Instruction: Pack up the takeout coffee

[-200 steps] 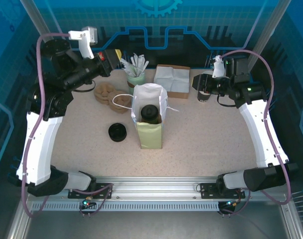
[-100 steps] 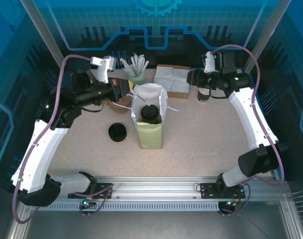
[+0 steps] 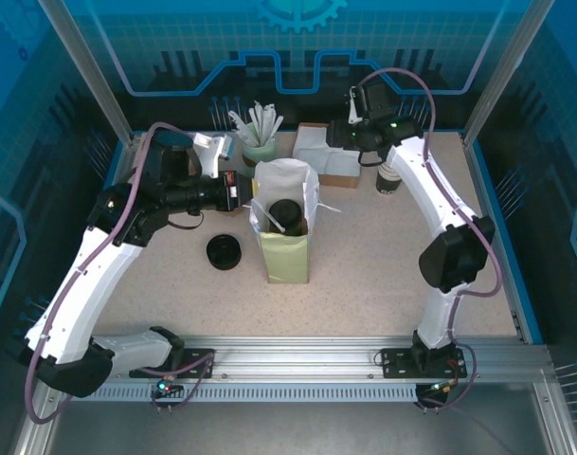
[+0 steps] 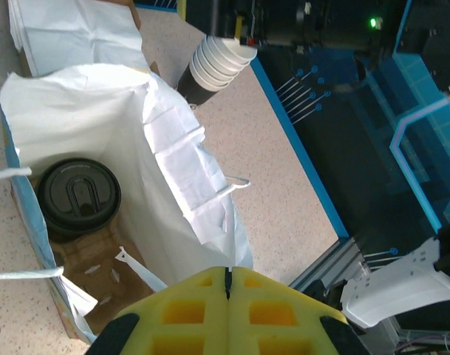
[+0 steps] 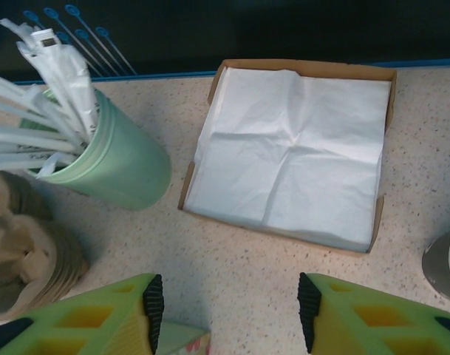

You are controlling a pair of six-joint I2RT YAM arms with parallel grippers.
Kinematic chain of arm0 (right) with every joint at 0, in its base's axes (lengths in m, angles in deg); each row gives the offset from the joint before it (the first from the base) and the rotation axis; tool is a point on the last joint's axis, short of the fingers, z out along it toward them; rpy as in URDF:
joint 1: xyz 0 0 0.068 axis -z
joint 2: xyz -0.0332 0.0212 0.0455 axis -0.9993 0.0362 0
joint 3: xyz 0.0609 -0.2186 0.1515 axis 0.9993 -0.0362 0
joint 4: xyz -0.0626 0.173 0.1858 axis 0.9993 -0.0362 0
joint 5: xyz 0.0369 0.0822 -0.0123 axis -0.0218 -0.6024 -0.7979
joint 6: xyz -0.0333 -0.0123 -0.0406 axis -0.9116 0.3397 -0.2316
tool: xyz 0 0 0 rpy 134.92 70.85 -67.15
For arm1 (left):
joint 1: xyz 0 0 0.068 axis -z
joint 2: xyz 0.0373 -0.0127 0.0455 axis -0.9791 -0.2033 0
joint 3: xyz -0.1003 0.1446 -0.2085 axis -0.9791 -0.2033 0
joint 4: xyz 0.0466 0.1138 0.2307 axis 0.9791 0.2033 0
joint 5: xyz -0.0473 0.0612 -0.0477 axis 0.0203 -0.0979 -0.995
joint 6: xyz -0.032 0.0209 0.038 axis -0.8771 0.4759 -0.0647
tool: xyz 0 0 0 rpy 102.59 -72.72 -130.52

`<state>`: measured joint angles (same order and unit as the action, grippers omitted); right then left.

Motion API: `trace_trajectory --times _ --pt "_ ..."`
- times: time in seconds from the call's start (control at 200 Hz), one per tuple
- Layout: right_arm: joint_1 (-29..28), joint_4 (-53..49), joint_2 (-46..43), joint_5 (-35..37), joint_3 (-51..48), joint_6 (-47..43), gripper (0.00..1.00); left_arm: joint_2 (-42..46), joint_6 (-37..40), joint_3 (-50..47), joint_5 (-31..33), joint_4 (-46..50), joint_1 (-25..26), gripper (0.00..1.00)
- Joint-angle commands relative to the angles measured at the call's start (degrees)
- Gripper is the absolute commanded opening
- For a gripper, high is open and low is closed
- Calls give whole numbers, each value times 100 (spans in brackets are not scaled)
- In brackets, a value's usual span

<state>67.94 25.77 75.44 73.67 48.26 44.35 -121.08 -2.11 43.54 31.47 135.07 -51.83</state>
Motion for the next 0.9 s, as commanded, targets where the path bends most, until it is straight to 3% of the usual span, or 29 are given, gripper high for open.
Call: trace_trajectory --times 0.0,0.37,0.475,0.6,0.89 --pt "-73 -28 346 330 434 -105 54 57 173 -106 -182 160 70 0" --pt "-176 -64 1406 882 1252 -149 60 -259 413 -41 -156 527 80 0" --pt "-205 -49 1642 980 1419 -173 61 -279 413 39 -123 495 80 15" --pt "-212 -64 1918 1083 1653 -225 61 -272 446 277 36 559 80 41" --pt "-260 -280 2689 1542 2341 -358 62 13 542 487 354 560 72 46"
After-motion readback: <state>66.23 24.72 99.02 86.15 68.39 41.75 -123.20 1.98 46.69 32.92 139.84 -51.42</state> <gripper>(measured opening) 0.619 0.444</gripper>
